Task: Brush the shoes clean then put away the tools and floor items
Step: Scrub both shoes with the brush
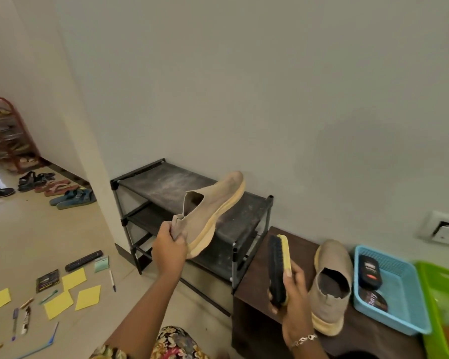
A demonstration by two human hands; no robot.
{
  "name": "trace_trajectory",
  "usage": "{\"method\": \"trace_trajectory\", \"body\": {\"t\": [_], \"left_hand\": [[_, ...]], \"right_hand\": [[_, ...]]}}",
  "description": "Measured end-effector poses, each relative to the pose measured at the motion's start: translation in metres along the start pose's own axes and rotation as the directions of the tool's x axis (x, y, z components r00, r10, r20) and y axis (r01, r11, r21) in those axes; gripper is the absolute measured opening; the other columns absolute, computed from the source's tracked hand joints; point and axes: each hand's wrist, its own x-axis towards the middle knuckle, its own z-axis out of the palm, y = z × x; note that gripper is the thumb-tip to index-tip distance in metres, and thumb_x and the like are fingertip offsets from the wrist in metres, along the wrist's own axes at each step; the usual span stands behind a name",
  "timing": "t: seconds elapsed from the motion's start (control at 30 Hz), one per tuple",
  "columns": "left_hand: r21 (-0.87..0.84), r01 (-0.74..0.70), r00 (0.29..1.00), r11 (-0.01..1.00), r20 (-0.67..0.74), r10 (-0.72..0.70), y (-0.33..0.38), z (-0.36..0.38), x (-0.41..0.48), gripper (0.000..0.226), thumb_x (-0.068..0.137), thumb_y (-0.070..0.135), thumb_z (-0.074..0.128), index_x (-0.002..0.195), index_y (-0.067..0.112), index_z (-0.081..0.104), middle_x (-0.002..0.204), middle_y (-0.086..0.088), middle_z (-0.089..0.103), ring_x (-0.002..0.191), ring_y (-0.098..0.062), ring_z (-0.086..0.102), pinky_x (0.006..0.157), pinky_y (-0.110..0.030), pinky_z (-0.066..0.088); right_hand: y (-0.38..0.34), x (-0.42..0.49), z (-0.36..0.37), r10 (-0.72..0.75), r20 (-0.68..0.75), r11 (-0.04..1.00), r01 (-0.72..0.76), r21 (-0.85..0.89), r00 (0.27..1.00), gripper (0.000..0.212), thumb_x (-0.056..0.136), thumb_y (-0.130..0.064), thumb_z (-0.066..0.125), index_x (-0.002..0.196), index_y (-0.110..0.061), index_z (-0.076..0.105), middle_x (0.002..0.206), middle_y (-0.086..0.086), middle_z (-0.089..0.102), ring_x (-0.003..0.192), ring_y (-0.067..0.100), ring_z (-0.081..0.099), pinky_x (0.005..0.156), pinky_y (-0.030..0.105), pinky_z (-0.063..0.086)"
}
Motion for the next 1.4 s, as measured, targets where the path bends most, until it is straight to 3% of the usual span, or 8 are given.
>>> {"method": "trace_trajectory", "body": {"t": [0.13,0.27,0.47,0.77,1.0,1.23,1.33,1.4], "left_hand": [[-0.069,-0.037,0.998,0.997,0.048,0.041,0.017,-0.009,-0.05,0.007,0.086,0.01,0.061,0.087,0.011,0.055,0.071,0.0,0.053,0.062,-0.011,0.047,0.05,-0.024,0.029],[-0.035,-0.022,0.994,0.999,0.104,0.025,0.009,-0.003,-0.098,0.008,0.085,0.016,0.063,0.088,0.017,0.056,0.072,0.004,0.056,0.065,-0.011,0.052,0.051,-0.026,0.035],[0.088,-0.018,0.984,0.996,0.177,0.002,-0.029,0.029,-0.144,0.016,0.086,0.021,0.06,0.102,0.02,0.057,0.076,0.008,0.058,0.072,-0.014,0.057,0.059,-0.027,0.038],[0.249,0.155,0.928,0.956,0.295,-0.228,-0.074,0.075,-0.153,0.04,0.09,0.023,0.054,0.129,0.028,0.046,0.122,0.003,0.058,0.111,-0.019,0.055,0.086,-0.029,0.041],[0.101,0.116,0.919,0.988,0.367,-0.146,-0.094,0.104,-0.141,0.047,0.079,0.004,0.065,0.121,0.022,0.055,0.132,0.004,0.05,0.112,-0.015,0.053,0.081,-0.016,0.035],[-0.102,0.086,0.947,0.991,0.318,-0.049,-0.09,0.107,-0.142,0.074,0.071,0.044,0.072,0.134,0.018,0.042,0.138,0.01,0.037,0.135,-0.011,0.029,0.107,-0.031,0.034],[-0.226,-0.036,0.962,0.974,0.256,0.095,-0.065,0.104,-0.141,0.05,0.081,0.054,0.051,0.122,0.024,0.053,0.127,0.018,0.05,0.126,0.004,0.039,0.104,-0.019,0.035],[-0.339,0.138,0.944,0.93,0.33,-0.02,-0.046,0.109,-0.137,0.025,0.088,0.034,0.055,0.113,0.029,0.055,0.113,0.021,0.057,0.112,0.006,0.051,0.1,-0.018,0.041]], "right_hand": [[-0.006,-0.014,-0.013,-0.02,-0.003,1.0,0.02,-0.002,1.0,0.024,0.094,-0.025,0.046,0.118,-0.029,0.048,0.099,0.013,0.056,0.072,0.02,0.054,0.04,0.019,0.042],[-0.016,-0.028,-0.018,-0.034,-0.012,0.999,0.033,-0.043,0.999,0.019,0.092,-0.022,0.051,0.108,-0.033,0.048,0.078,0.01,0.056,0.057,0.02,0.048,0.043,0.021,0.033],[-0.003,-0.022,-0.036,0.005,-0.043,0.98,-0.014,-0.201,0.999,0.022,0.09,-0.025,0.054,0.107,-0.038,0.047,0.095,0.012,0.057,0.066,0.022,0.051,0.047,0.025,0.037],[0.028,-0.007,-0.049,0.116,-0.077,0.935,-0.135,-0.328,0.99,0.019,0.091,-0.026,0.052,0.107,-0.036,0.047,0.087,0.01,0.055,0.065,0.023,0.049,0.049,0.026,0.036],[0.042,0.009,-0.056,0.179,-0.086,0.875,-0.199,-0.441,0.98,0.023,0.093,-0.027,0.049,0.112,-0.037,0.041,0.086,0.014,0.052,0.061,0.022,0.049,0.041,0.021,0.035],[0.048,0.013,-0.06,0.194,-0.104,0.848,-0.22,-0.482,0.975,0.027,0.094,-0.027,0.048,0.119,-0.031,0.04,0.085,0.014,0.052,0.061,0.022,0.049,0.038,0.021,0.035],[0.047,0.015,-0.058,0.189,-0.098,0.855,-0.213,-0.473,0.977,0.025,0.094,-0.027,0.048,0.118,-0.03,0.041,0.084,0.014,0.052,0.06,0.023,0.049,0.038,0.022,0.035],[0.046,0.017,-0.055,0.17,-0.1,0.866,-0.197,-0.46,0.98,0.024,0.094,-0.026,0.048,0.117,-0.03,0.041,0.084,0.015,0.053,0.058,0.023,0.049,0.037,0.022,0.035]]}}
